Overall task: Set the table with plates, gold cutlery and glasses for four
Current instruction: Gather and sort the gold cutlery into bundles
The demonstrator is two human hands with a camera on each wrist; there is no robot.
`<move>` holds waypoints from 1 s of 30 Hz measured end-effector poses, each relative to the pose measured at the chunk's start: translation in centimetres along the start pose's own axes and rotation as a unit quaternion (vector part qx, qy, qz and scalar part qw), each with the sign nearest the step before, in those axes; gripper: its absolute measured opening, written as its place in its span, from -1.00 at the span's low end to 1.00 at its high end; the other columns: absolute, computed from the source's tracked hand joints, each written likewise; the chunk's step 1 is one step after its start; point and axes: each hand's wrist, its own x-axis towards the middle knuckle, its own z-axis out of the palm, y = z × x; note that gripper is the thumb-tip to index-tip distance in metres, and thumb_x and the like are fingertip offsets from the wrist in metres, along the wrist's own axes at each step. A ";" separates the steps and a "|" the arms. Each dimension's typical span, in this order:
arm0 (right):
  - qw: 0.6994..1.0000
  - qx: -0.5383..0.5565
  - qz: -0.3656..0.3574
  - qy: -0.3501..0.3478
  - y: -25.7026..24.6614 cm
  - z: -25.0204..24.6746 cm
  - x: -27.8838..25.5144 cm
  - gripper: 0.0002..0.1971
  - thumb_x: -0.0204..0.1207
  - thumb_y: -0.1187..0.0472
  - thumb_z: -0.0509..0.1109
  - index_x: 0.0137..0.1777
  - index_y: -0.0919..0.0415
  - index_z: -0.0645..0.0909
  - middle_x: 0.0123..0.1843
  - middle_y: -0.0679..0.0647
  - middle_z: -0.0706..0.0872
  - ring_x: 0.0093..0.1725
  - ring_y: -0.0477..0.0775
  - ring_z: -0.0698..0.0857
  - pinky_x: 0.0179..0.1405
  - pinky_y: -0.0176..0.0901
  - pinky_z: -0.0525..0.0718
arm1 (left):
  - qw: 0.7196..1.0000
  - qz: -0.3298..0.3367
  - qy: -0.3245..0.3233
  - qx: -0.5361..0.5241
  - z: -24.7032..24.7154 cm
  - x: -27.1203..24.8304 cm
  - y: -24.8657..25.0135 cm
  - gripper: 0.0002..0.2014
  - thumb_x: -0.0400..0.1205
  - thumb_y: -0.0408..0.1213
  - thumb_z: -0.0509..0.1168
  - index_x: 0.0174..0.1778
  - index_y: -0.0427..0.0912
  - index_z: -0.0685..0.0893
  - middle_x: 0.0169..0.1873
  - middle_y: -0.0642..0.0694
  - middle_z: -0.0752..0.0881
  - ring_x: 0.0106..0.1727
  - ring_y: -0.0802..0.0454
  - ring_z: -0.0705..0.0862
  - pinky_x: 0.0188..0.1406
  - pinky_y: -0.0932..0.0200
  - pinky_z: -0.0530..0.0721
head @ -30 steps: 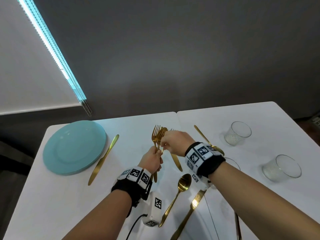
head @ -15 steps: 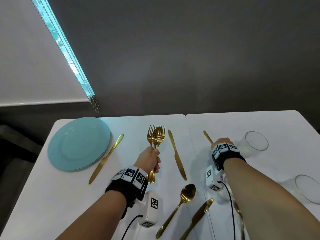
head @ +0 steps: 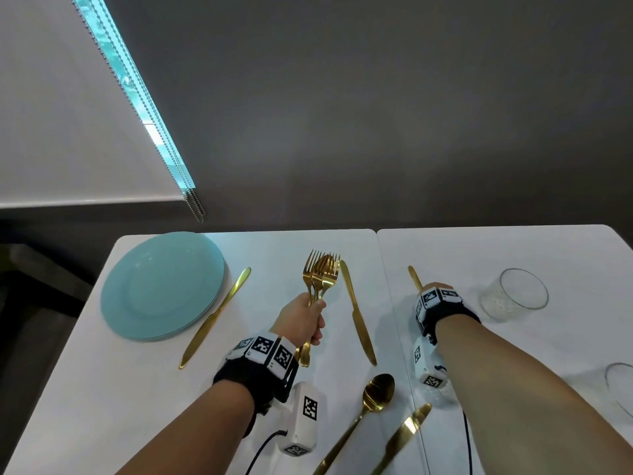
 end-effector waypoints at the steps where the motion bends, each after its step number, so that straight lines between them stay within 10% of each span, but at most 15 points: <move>1: 0.997 -0.081 -0.007 0.012 0.2 0.0 0.7 -0.09 0.22 0.30 0.49 0.57 -0.07 0.17 0.10 0.12 0.78 0.07 0.09 0.76 -0.05 -0.15 0.80 | 1.000 0.000 0.000 0.000 0.0 0.0 0.0 -0.85 0.73 -0.22 0.08 -0.08 -0.17 0.48 -0.40 -0.10 0.57 -0.45 0.04 0.54 -0.41 0.19 0.61; 5: 0.963 -0.225 -0.131 0.073 -1.1 0.3 -2.4 -0.57 0.65 0.40 0.19 0.52 0.46 0.37 0.48 0.36 0.49 0.46 0.30 0.48 -0.77 -0.64 0.40 | 1.000 0.007 0.003 -0.009 -0.3 -0.1 0.2 -0.83 0.73 -0.23 0.07 -0.12 -0.17 0.48 -0.39 -0.10 0.58 -0.44 0.03 0.57 -0.41 0.18 0.62; 8: 0.934 -0.289 -0.170 0.121 -3.1 0.3 -4.9 -0.64 0.68 0.37 0.14 0.43 0.46 0.46 0.44 0.35 0.52 0.43 0.30 0.52 -0.49 -0.64 0.53 | 0.999 0.023 0.011 -0.036 -0.4 -0.4 1.0 -0.83 0.74 -0.23 0.06 -0.07 -0.20 0.49 -0.34 -0.12 0.63 -0.33 -0.03 0.65 -0.29 0.11 0.68; 10: 0.909 -0.335 -0.201 0.143 -4.9 1.2 -7.3 -0.70 0.66 0.37 0.14 0.28 0.40 0.59 0.31 0.28 0.65 0.29 0.27 0.64 -0.02 -0.26 0.64 | 0.998 0.041 0.021 -0.049 -0.4 -0.8 1.8 -0.82 0.75 -0.22 0.04 0.02 -0.22 0.50 -0.22 -0.14 0.69 -0.15 -0.06 0.70 -0.08 0.06 0.73; 14: 0.790 -0.507 -0.312 0.147 -6.2 3.2 -12.8 -0.69 0.65 0.38 0.10 0.28 0.32 0.59 0.26 0.22 0.66 0.23 0.23 0.68 0.11 -0.06 0.61 | 0.995 0.084 0.038 -0.028 -0.4 -1.4 3.5 -0.81 0.75 -0.19 0.01 0.04 -0.15 0.50 0.04 -0.12 0.73 0.13 -0.08 0.69 0.30 -0.04 0.63; 19: 0.690 -0.611 -0.377 0.089 -4.5 5.6 -17.0 -0.68 0.65 0.38 0.11 0.33 0.24 0.53 0.24 0.19 0.62 0.17 0.20 0.66 0.05 -0.08 0.58 | 0.989 0.100 0.035 0.106 -0.1 -2.3 3.4 -0.73 0.73 -0.21 0.02 0.13 -0.27 0.55 0.03 -0.15 0.70 0.09 -0.12 0.64 0.10 0.05 0.58; 24: 0.711 -0.588 -0.381 0.068 -2.1 6.8 -18.1 -0.74 0.63 0.35 0.17 0.22 0.25 0.60 0.22 0.16 0.65 0.15 0.18 0.68 -0.02 -0.07 0.58 | 0.995 0.074 -0.017 0.065 0.7 -3.2 1.3 -0.81 0.72 -0.32 0.05 0.03 -0.35 0.51 -0.18 -0.25 0.72 -0.10 -0.22 0.75 0.13 -0.15 0.73; 30: 0.767 -0.520 -0.372 0.058 1.3 7.7 -18.0 -0.79 0.57 0.35 0.23 0.05 0.18 0.68 0.05 0.09 0.69 0.02 0.15 0.67 -0.01 -0.02 0.64 | 0.991 0.060 -0.064 0.104 2.2 -4.9 -1.3 -0.81 0.71 -0.35 -0.04 0.03 -0.29 0.47 -0.35 -0.14 0.66 -0.41 -0.01 0.57 -0.41 0.19 0.52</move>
